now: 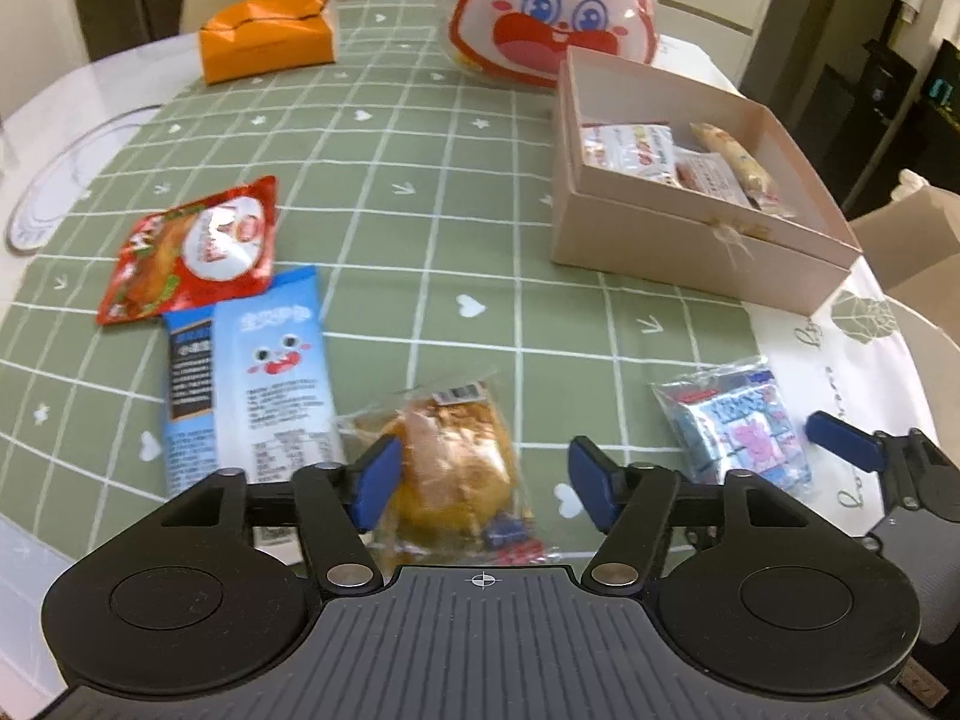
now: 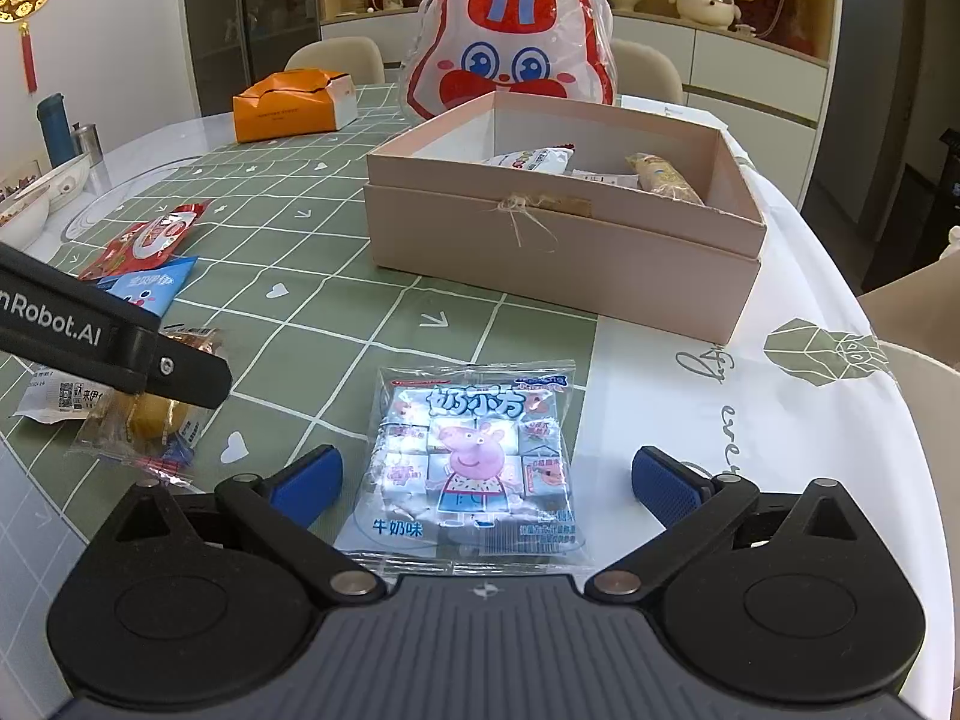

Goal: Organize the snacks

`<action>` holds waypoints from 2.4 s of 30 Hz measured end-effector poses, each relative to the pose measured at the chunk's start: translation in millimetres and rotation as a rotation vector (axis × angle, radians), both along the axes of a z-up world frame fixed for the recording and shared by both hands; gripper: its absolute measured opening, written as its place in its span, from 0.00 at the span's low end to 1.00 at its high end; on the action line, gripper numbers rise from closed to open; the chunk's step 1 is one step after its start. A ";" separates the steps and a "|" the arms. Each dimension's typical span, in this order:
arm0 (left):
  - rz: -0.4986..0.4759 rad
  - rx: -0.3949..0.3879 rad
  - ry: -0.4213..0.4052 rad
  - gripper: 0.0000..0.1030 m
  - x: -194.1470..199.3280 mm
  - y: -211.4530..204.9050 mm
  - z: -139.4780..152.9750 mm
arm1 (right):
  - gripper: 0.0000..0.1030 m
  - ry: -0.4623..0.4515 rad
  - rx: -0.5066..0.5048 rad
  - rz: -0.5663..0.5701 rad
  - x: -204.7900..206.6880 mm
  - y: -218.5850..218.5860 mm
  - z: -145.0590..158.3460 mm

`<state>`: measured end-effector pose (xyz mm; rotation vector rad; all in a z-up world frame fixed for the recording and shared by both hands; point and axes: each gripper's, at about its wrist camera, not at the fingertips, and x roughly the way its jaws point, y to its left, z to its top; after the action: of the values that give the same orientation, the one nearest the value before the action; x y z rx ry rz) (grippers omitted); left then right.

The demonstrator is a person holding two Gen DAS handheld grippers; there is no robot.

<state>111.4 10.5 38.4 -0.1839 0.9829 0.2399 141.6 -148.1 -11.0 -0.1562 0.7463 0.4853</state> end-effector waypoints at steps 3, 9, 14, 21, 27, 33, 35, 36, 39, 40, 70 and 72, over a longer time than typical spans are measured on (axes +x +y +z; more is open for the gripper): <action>0.023 0.023 0.007 0.63 -2.1 3.8 0.2 | 1.00 0.000 0.000 0.000 0.0 0.1 0.0; 0.018 -0.036 0.058 0.68 -0.1 6.2 -16.9 | 1.00 0.000 0.000 -0.001 0.0 0.1 0.2; 0.073 -0.077 0.030 0.67 -3.8 15.9 -17.9 | 1.00 0.002 0.002 0.001 0.2 -0.1 0.3; 0.081 -0.127 -0.012 0.57 -12.1 21.2 -15.3 | 1.00 0.009 -0.003 0.022 1.7 -1.3 0.9; 0.048 -0.174 -0.036 0.56 -43.4 6.5 -14.4 | 1.00 0.012 -0.004 0.038 2.5 -2.6 1.0; -0.102 -0.169 -0.016 0.56 -59.0 1.5 -15.4 | 1.00 0.022 -0.016 0.035 3.9 0.0 1.7; -0.149 -0.146 0.034 0.56 -55.4 1.6 -12.8 | 1.00 0.064 -0.029 0.000 5.4 1.1 5.4; -0.171 -0.141 0.048 0.57 -55.2 0.1 -12.7 | 0.97 0.093 -0.029 -0.034 5.2 1.3 8.5; -0.261 -0.094 0.049 0.58 -56.2 -5.0 -14.6 | 0.68 0.109 -0.064 -0.042 -1.2 9.3 16.4; -0.276 -0.093 0.050 0.58 -56.1 -5.0 -15.0 | 0.65 0.106 -0.079 -0.036 -3.3 12.7 18.9; -0.251 -0.164 -0.013 0.55 -7.2 -18.2 4.6 | 0.62 0.368 -0.052 0.172 -12.2 -39.1 64.0; -0.227 -0.159 0.007 0.55 -8.9 -17.2 0.4 | 0.63 0.439 -0.065 0.243 -11.7 -42.6 55.8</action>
<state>102.5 -6.7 38.8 -0.2148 1.0208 -0.0455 129.9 -190.8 44.9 -0.2052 1.1808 0.7400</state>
